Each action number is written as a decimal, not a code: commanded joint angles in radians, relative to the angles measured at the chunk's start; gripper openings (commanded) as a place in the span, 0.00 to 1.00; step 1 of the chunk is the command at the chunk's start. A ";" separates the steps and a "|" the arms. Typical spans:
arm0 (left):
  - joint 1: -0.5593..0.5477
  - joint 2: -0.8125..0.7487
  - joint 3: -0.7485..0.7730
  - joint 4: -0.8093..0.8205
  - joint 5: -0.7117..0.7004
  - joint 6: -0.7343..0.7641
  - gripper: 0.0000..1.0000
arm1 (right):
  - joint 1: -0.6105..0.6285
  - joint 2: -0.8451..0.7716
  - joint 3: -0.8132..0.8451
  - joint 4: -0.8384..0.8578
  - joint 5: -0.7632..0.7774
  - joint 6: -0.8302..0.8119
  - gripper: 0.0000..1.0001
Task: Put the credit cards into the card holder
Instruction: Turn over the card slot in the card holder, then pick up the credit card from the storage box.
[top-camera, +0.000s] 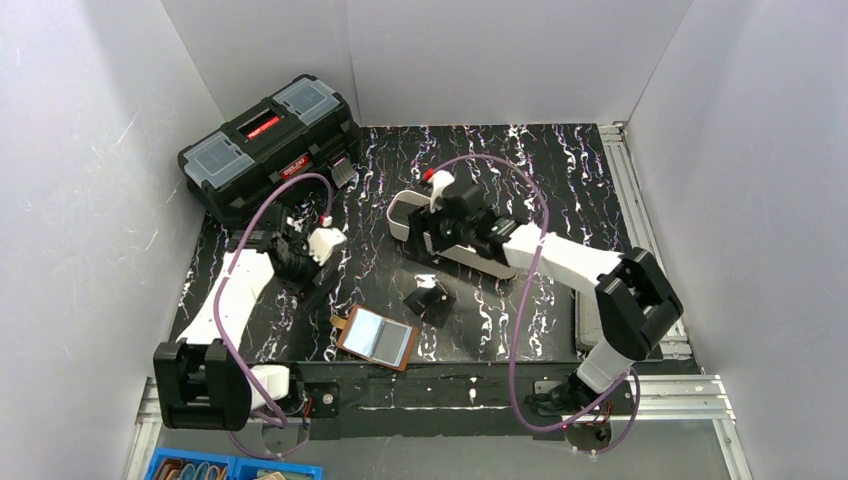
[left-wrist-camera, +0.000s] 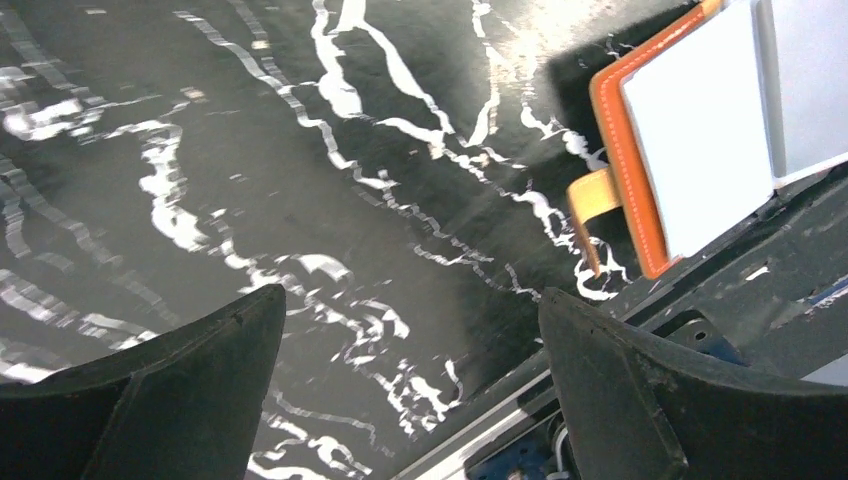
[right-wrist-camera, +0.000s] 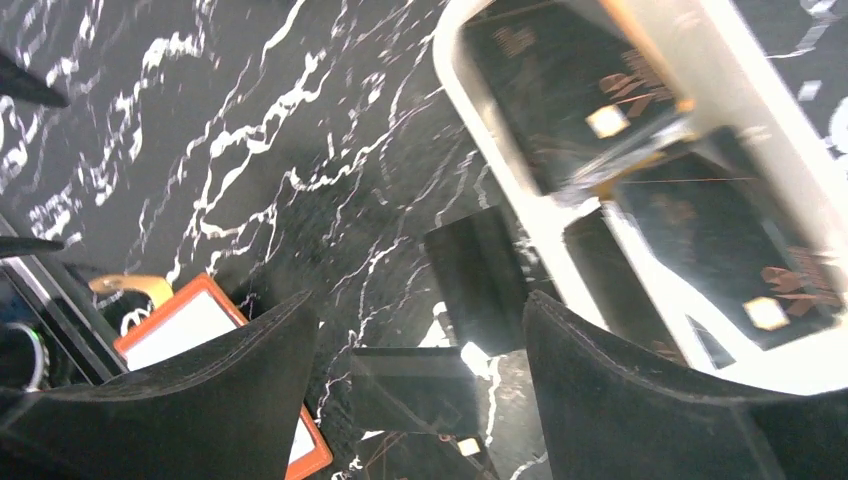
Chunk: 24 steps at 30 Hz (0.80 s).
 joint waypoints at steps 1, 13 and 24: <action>0.058 -0.062 0.158 -0.135 0.002 0.062 0.98 | -0.110 -0.080 0.108 -0.163 -0.018 0.069 0.84; -0.058 0.138 0.602 0.023 0.395 -0.072 0.98 | -0.271 -0.113 0.093 -0.313 0.028 0.263 0.98; -0.328 0.700 0.934 0.243 0.301 0.006 0.98 | -0.292 -0.103 -0.069 -0.136 0.026 0.454 0.89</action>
